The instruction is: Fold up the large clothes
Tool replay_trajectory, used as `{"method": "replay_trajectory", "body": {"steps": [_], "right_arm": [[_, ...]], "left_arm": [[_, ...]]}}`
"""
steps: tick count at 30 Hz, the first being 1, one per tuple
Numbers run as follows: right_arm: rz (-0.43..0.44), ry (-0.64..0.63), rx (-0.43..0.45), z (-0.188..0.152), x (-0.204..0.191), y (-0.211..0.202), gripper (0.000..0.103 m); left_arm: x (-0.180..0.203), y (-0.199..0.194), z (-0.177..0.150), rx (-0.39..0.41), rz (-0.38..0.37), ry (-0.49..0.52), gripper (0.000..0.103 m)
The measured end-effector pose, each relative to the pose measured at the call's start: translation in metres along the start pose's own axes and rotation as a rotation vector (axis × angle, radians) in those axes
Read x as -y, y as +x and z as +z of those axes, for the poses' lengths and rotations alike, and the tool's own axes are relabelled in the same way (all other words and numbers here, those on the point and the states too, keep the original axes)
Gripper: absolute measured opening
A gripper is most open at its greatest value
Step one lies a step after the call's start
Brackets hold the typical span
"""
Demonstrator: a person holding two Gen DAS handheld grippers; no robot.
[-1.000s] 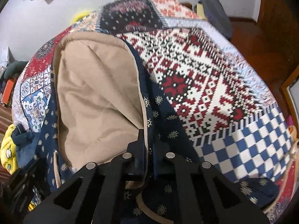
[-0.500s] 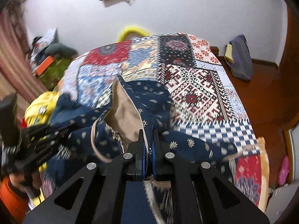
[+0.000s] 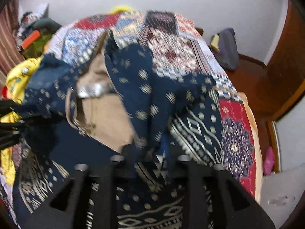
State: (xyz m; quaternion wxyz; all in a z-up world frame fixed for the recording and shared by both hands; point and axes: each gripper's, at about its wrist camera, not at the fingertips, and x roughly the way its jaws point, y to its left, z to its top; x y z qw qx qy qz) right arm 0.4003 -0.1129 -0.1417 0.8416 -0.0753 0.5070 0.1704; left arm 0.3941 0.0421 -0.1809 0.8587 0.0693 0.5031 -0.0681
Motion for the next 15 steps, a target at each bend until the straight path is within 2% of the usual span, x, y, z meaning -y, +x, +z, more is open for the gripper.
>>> {"method": "replay_trajectory", "body": {"steps": [4,7,11,15], "right_arm": [[-0.008,-0.01,0.02,0.002,0.002,-0.011,0.038],[0.017,-0.013,0.057,0.01,0.001,-0.025,0.04],[0.046,-0.021,0.121,0.025,-0.007,-0.033,0.049],[0.033,-0.047,0.134,0.046,-0.018,-0.019,0.049]], "left_arm": [[-0.003,-0.017,0.013,0.049,0.002,-0.012,0.056],[-0.011,-0.022,0.03,0.08,-0.032,-0.059,0.06],[-0.017,-0.011,0.061,0.082,-0.062,-0.112,0.06],[-0.015,0.015,0.089,0.06,-0.085,-0.119,0.06]]}}
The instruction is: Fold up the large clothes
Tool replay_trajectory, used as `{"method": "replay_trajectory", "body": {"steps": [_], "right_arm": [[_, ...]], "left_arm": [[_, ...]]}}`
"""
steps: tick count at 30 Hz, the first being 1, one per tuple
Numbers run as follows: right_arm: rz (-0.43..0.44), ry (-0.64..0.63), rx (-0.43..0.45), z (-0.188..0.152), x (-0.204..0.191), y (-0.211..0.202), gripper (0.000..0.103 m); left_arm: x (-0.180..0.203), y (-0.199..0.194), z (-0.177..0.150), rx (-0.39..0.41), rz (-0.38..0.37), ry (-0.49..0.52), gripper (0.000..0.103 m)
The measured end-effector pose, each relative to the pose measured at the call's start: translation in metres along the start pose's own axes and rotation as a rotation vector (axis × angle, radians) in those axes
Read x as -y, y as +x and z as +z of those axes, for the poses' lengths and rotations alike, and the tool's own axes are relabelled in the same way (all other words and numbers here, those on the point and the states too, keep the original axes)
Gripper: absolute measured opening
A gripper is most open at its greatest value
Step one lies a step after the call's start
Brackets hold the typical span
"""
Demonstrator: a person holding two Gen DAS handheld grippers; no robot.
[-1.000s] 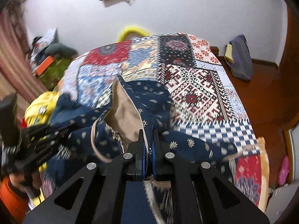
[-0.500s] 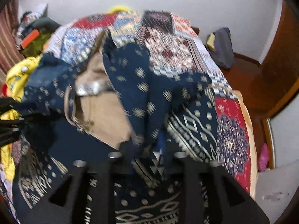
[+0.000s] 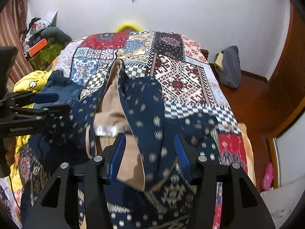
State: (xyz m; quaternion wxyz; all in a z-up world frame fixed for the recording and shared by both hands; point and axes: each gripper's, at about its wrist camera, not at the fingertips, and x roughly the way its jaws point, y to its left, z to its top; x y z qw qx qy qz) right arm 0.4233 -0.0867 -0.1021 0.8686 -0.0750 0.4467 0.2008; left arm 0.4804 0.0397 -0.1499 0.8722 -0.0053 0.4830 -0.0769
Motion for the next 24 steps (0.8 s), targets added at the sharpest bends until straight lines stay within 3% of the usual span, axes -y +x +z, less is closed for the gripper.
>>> {"method": "replay_trajectory", "body": {"steps": [6,12,16,18,19,22,24], "right_arm": [[-0.029,-0.045,-0.048,0.009,-0.008,0.037,0.049],[-0.01,-0.029,-0.058,0.01,-0.006,0.056,0.049],[0.006,-0.037,-0.05,0.006,-0.005,0.055,0.049],[0.013,-0.047,-0.05,0.003,-0.004,0.055,0.049],[0.015,-0.054,-0.052,0.0,-0.003,0.054,0.049],[-0.011,-0.053,-0.06,-0.004,0.001,0.054,0.023],[-0.003,-0.037,-0.057,-0.006,0.006,0.05,0.018]], "left_arm": [[-0.006,0.05,0.029,-0.058,-0.026,-0.073,0.06],[-0.009,0.089,0.035,-0.082,0.045,-0.099,0.058],[-0.013,0.096,0.03,-0.067,0.044,-0.121,0.039],[-0.013,0.09,0.029,-0.057,0.05,-0.111,0.02],[-0.011,0.086,0.029,-0.05,0.052,-0.098,0.017],[-0.002,0.062,0.029,0.0,0.061,-0.048,0.011],[0.007,0.037,0.029,0.048,0.055,-0.003,0.01]]}}
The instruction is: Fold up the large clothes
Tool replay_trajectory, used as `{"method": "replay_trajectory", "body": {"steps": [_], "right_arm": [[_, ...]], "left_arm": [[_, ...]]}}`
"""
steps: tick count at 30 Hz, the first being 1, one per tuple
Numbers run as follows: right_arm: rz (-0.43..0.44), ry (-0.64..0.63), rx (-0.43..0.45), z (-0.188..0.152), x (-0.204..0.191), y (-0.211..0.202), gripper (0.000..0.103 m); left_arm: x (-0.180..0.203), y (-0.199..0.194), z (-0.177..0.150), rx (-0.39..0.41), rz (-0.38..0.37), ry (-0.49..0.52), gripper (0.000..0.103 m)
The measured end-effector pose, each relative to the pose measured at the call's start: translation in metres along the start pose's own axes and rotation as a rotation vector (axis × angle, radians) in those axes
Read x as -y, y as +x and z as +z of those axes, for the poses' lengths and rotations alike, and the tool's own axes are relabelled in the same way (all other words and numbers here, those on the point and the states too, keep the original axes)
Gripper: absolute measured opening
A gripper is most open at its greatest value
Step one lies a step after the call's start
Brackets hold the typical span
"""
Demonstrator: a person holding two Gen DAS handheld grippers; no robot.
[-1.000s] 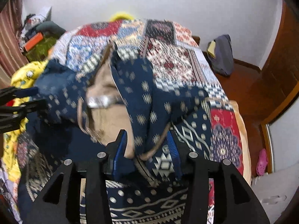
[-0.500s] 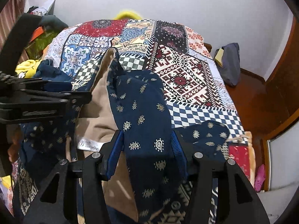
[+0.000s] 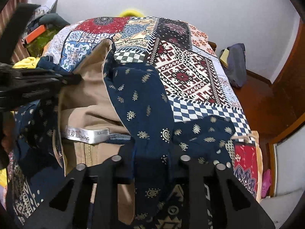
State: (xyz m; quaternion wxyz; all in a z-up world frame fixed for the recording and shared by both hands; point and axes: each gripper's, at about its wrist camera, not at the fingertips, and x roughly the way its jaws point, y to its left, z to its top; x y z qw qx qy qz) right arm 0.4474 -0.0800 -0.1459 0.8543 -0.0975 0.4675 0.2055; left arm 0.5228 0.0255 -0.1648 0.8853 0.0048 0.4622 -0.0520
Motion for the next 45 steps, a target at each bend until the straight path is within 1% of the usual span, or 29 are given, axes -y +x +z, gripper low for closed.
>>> {"method": "replay_trajectory", "body": {"steps": [4,8,11,13,17,21,23,25,28,30,32,34,36,37,38,41,42,45], "right_arm": [[0.039,0.082,0.048,-0.003,0.012,-0.03,0.015],[0.051,0.082,0.109,-0.009,0.008,-0.073,0.013],[0.088,0.09,0.114,-0.021,0.003,-0.098,0.013],[0.105,0.092,0.103,-0.033,0.001,-0.107,0.013],[0.132,0.096,0.051,-0.062,-0.006,-0.111,0.013],[0.112,0.1,-0.008,-0.088,-0.008,-0.101,0.013],[0.093,0.102,-0.048,-0.101,-0.009,-0.094,0.015],[0.087,0.101,-0.075,-0.112,-0.008,-0.09,0.015],[0.062,0.096,-0.11,-0.122,-0.007,-0.088,0.019],[0.058,0.104,-0.155,-0.124,-0.003,-0.085,0.023],[0.067,0.107,-0.176,-0.127,-0.002,-0.089,0.026],[0.072,0.107,-0.171,-0.127,0.0,-0.096,0.028],[0.077,0.108,-0.153,-0.131,0.0,-0.104,0.035],[0.077,0.113,-0.137,-0.129,0.001,-0.108,0.043],[0.076,0.119,-0.118,-0.129,0.002,-0.113,0.048],[0.058,0.127,-0.057,-0.123,0.005,-0.123,0.05],[0.057,0.13,-0.047,-0.121,0.005,-0.125,0.05],[0.062,0.151,-0.027,-0.118,0.007,-0.125,0.05]], "left_arm": [[0.014,-0.049,-0.005,0.065,-0.037,0.054,0.009],[0.019,-0.094,-0.023,0.102,-0.095,0.075,0.009],[0.023,-0.118,-0.044,0.101,-0.133,0.087,0.009],[0.025,-0.128,-0.062,0.087,-0.147,0.092,0.009],[0.027,-0.127,-0.105,0.019,-0.164,0.09,0.009],[0.031,-0.114,-0.146,-0.056,-0.132,0.105,0.009],[0.032,-0.11,-0.164,-0.078,-0.129,0.102,0.01],[0.031,-0.108,-0.178,-0.103,-0.135,0.096,0.012],[0.027,-0.104,-0.193,-0.129,-0.134,0.074,0.02],[0.024,-0.107,-0.196,-0.132,-0.117,0.055,0.036],[0.018,-0.112,-0.194,-0.121,-0.117,0.03,0.041],[0.012,-0.12,-0.192,-0.111,-0.129,0.01,0.042],[0.006,-0.131,-0.184,-0.085,-0.118,0.003,0.043],[0.004,-0.134,-0.178,-0.074,-0.112,0.0,0.043],[0.002,-0.138,-0.173,-0.061,-0.108,-0.004,0.045],[-0.005,-0.146,-0.155,-0.022,-0.122,-0.035,0.05],[-0.006,-0.146,-0.148,-0.014,-0.139,-0.056,0.052],[-0.012,-0.136,-0.129,-0.018,-0.202,-0.113,0.052]]}}
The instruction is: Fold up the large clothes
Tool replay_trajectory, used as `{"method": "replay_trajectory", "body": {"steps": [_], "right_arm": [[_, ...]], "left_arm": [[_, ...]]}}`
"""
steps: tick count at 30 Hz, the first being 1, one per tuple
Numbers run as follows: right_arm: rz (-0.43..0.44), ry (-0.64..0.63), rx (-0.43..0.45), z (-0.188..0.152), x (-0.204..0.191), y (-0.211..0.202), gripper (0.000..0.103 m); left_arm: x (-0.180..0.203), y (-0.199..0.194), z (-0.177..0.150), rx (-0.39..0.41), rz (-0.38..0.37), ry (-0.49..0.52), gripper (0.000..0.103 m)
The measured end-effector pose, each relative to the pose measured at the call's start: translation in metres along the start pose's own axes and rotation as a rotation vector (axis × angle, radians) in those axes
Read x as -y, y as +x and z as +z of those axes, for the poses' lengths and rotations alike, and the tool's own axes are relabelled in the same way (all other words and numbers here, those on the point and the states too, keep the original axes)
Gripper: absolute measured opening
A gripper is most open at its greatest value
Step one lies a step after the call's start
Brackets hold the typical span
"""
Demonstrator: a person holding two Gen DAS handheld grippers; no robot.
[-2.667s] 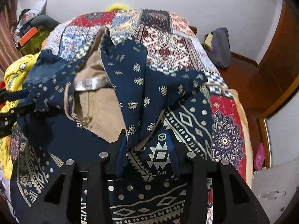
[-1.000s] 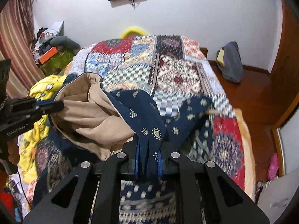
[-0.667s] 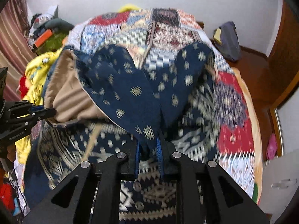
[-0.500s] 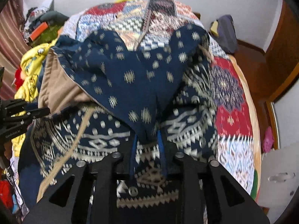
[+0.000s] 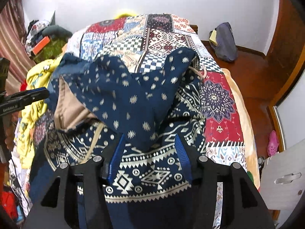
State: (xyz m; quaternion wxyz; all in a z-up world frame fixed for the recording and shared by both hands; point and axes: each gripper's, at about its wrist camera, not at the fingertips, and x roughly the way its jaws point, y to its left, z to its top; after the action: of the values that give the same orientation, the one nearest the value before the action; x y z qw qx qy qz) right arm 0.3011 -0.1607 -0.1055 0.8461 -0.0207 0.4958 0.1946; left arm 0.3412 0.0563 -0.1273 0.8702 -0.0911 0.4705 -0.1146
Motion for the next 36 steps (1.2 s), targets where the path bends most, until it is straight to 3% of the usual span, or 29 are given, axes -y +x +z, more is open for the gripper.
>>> {"method": "replay_trajectory", "body": {"steps": [3,8,10,11,14,19,23,27,31,36], "right_arm": [[-0.001,0.027,0.009,0.0,0.002,0.003,0.05],[-0.008,0.044,-0.001,-0.007,0.009,0.007,0.05],[-0.018,0.043,-0.005,-0.01,0.012,0.006,0.05],[-0.023,0.045,-0.006,-0.011,0.014,0.005,0.05],[-0.029,0.064,-0.002,-0.014,0.023,0.0,0.05],[-0.037,0.091,0.016,-0.014,0.033,-0.014,0.05],[-0.031,0.088,0.044,-0.013,0.028,-0.029,0.05],[-0.015,0.063,0.075,-0.012,0.012,-0.042,0.05],[0.003,0.021,0.089,-0.011,-0.009,-0.052,0.05],[0.004,-0.046,0.083,-0.018,-0.033,-0.053,0.05]], "left_arm": [[0.001,0.019,0.016,-0.015,-0.059,-0.058,0.052],[-0.007,0.058,0.031,-0.039,-0.057,-0.144,0.051],[-0.007,0.066,0.034,-0.033,-0.045,-0.142,0.037],[-0.006,0.068,0.034,-0.034,-0.036,-0.135,0.025],[0.006,0.062,0.033,-0.005,-0.019,-0.091,0.014],[0.041,0.018,0.022,0.061,-0.067,0.027,0.012],[0.08,-0.026,0.001,0.114,-0.117,0.15,0.011],[0.111,-0.048,-0.032,0.092,-0.176,0.227,0.011],[0.121,-0.042,-0.064,0.031,-0.168,0.254,0.011],[0.117,-0.014,-0.109,-0.116,-0.12,0.273,0.011]]}}
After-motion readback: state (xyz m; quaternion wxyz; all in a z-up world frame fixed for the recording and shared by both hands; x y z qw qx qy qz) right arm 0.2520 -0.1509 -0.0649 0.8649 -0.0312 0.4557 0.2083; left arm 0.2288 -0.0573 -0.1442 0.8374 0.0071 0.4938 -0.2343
